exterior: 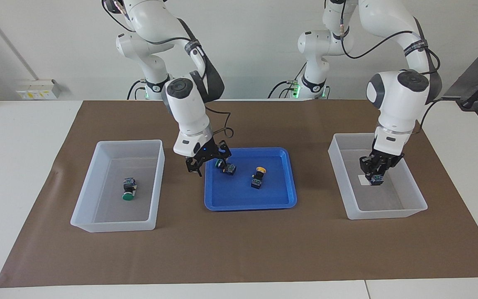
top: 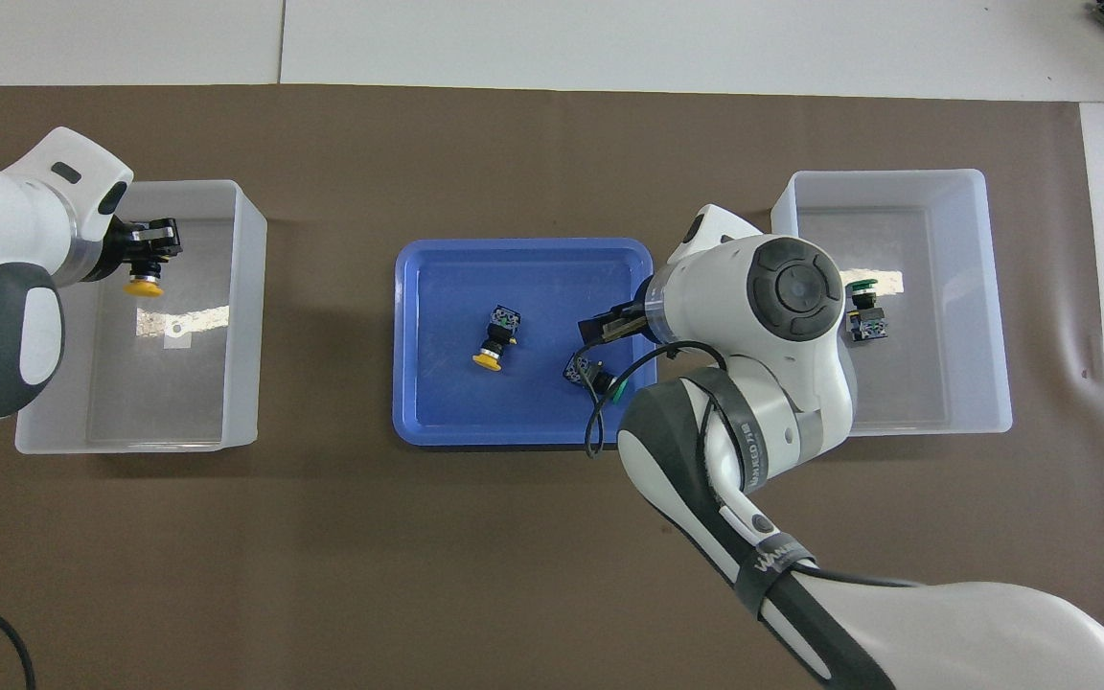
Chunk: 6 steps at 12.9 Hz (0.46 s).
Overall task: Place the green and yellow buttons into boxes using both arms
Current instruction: 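Carry the yellow button to its box while the right gripper reaches the tray, then release the yellow button while the right gripper grasps the other green button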
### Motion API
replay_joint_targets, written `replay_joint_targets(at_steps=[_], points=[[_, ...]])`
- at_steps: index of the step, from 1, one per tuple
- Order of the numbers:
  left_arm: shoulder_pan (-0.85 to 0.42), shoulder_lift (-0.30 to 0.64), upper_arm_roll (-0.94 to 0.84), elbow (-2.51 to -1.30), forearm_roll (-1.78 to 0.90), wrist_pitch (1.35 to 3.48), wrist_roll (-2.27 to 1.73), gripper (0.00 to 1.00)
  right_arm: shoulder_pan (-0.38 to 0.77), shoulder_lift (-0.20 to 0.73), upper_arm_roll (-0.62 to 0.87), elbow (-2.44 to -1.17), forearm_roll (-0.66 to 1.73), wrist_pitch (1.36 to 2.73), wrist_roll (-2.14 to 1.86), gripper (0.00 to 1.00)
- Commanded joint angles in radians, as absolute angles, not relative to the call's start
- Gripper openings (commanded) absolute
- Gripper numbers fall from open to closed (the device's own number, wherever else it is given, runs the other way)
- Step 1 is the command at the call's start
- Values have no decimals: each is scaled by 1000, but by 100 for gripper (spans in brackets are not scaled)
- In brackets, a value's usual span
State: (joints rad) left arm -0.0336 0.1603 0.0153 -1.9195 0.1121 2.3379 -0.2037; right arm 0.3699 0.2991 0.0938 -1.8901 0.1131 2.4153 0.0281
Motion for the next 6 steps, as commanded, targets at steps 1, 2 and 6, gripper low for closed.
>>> replay_joint_targets(at_steps=[1, 2, 6], points=[[43, 135, -2, -2035, 123, 2506, -124, 0, 405, 304, 91, -1948, 120, 2488, -15, 100], [55, 135, 2, -2057, 123, 2532, -123, 0, 425, 316, 91, -1954, 114, 2490, -18, 100], [89, 170, 3, -2140, 123, 2652, -112, 0, 453, 345, 91, -2006, 55, 2552, -25, 100]])
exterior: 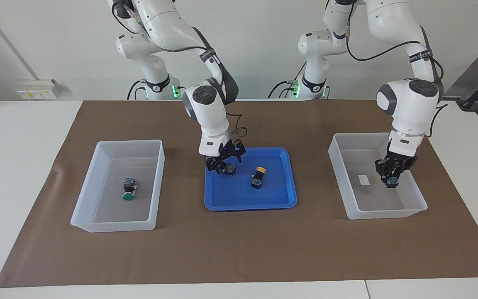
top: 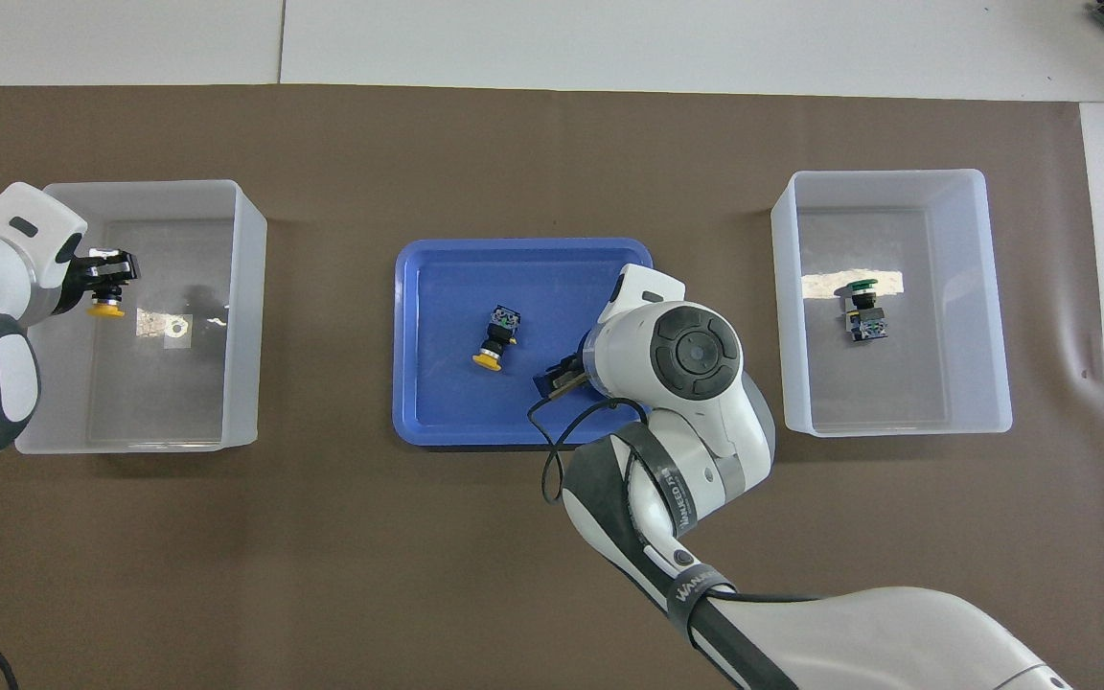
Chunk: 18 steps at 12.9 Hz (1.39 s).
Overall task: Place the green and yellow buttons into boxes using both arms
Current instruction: 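Release the yellow button while the right gripper grasps the other green button, then carry the green button to its box while the left gripper reaches the tray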
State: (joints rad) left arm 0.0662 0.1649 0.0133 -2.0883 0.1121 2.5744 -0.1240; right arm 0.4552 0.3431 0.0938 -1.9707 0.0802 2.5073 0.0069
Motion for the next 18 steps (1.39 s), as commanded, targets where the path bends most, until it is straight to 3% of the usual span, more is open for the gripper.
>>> replay_joint_targets(at_steps=[1, 3, 5, 6, 7, 8, 11, 13, 18], points=[[95, 176, 3, -2144, 123, 2661, -107, 0, 453, 351, 91, -2008, 51, 2554, -35, 97], [97, 205, 3, -2145, 123, 2663, -106, 0, 453, 368, 90, -2009, 48, 2556, -44, 81], [97, 219, 3, -2145, 123, 2661, -106, 8, 453, 377, 91, -2008, 46, 2563, -44, 47], [97, 221, 3, -2145, 123, 2655, -107, 27, 453, 377, 91, -2006, 46, 2562, -41, 29], [97, 222, 3, -2137, 123, 2649, -107, 55, 453, 379, 91, -2005, 46, 2562, -37, 12], [95, 222, 3, -2129, 124, 2637, -106, 77, 453, 377, 91, -2002, 46, 2557, -29, 0], [81, 209, 5, -2118, 124, 2629, -110, 82, 448, 356, 91, -1979, 49, 2534, 38, 0], [62, 174, -2, -2071, 124, 2521, -112, 82, 427, 299, 91, -1927, 63, 2432, 64, 0], [-90, 123, -2, -1977, 124, 2290, -127, 82, 234, 143, 83, -1914, 46, 2261, 80, 0]])
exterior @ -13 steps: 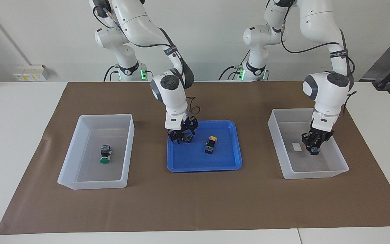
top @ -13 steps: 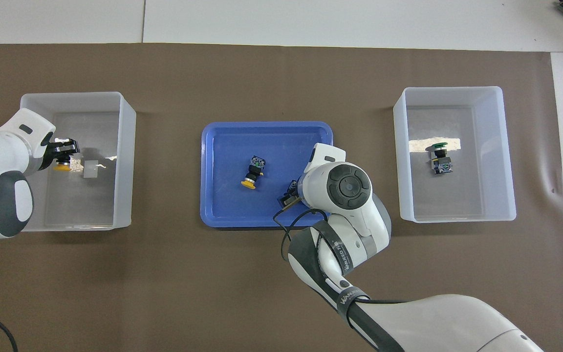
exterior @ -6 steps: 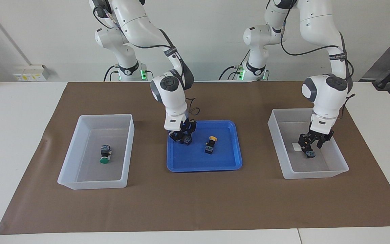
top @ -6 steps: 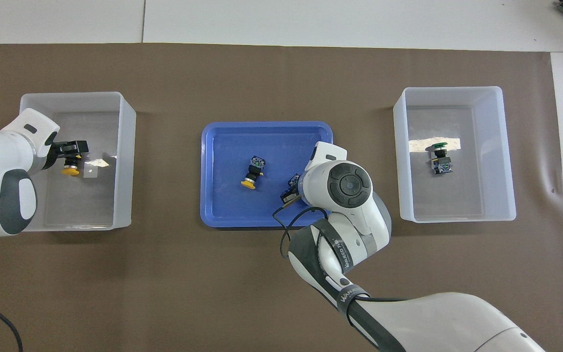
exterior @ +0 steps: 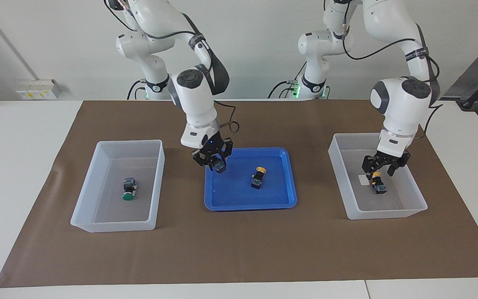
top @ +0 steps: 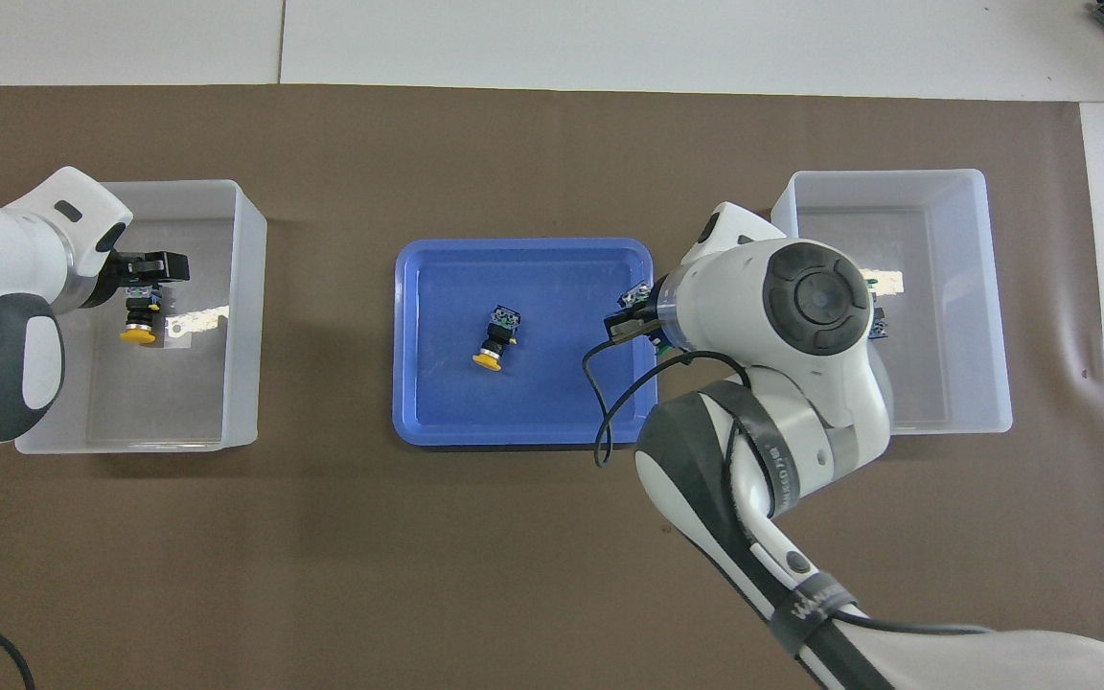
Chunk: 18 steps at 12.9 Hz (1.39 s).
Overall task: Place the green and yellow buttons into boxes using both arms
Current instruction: 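Carry the green button to its box while the left gripper reaches the tray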
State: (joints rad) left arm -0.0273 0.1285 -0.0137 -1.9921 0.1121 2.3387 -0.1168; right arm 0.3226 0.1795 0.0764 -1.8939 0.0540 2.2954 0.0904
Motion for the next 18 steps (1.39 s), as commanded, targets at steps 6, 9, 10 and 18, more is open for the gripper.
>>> replay_joint_targets(at_steps=[6, 9, 10, 18], points=[[-320, 123, -5, -1987, 124, 2313, -263, 82, -90, 164, 83, -1991, 48, 2284, -178, 0], [-443, 161, -5, -1983, 124, 2368, -394, 81, -147, 187, 83, -2063, 48, 2371, -224, 0], [-478, 187, -5, -1980, 124, 2394, -423, 81, -159, 199, 83, -2065, 48, 2373, -232, 0], [-607, 386, -6, -1910, 123, 2566, -571, 80, -173, 236, 84, -2077, 48, 2431, -239, 100]])
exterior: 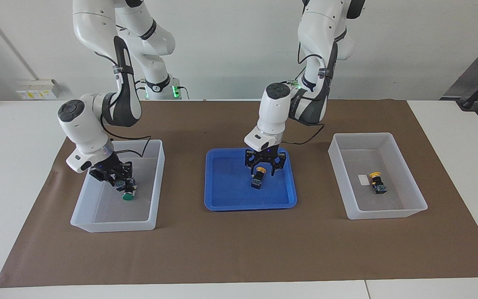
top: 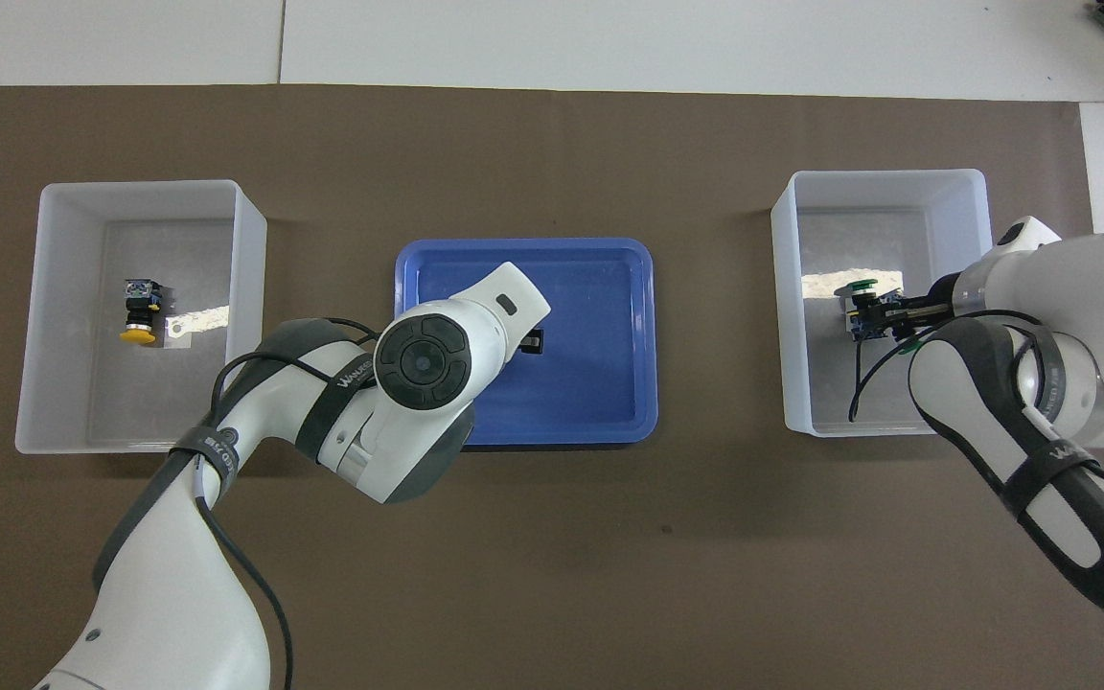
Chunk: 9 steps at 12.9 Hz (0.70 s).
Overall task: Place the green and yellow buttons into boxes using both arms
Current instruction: 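Carry the green button to its box while the left gripper reaches the tray, then release the green button while the left gripper grasps the last yellow button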
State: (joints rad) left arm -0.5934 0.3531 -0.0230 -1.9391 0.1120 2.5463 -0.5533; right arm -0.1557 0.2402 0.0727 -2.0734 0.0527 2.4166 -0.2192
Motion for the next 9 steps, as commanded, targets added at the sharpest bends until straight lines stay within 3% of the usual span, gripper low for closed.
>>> replay_joint_targets(at_steps=[1, 3, 4, 5, 6, 7, 9], points=[[-607, 400, -6, -1910, 126, 2580, -571, 79, -166, 229, 84, -2063, 48, 2428, -236, 100], [-615, 410, -5, -1919, 127, 2595, -571, 72, -128, 212, 81, -1996, 45, 2378, -184, 100], [-615, 410, -5, -1922, 127, 2595, -571, 63, -118, 212, 81, -1949, 40, 2321, -126, 100], [-618, 410, -5, -1927, 129, 2594, -571, 44, -117, 212, 81, -1898, 14, 2256, -73, 100], [-618, 408, -3, -1927, 129, 2585, -572, 14, -114, 210, 83, -1846, -30, 2194, -16, 100], [-618, 408, -2, -1924, 127, 2579, -574, 0, -103, 207, 87, -1792, -63, 2137, 41, 100], [-609, 388, 2, -1927, 129, 2553, -580, 0, -94, 184, 84, -1714, -72, 2035, 95, 100]])
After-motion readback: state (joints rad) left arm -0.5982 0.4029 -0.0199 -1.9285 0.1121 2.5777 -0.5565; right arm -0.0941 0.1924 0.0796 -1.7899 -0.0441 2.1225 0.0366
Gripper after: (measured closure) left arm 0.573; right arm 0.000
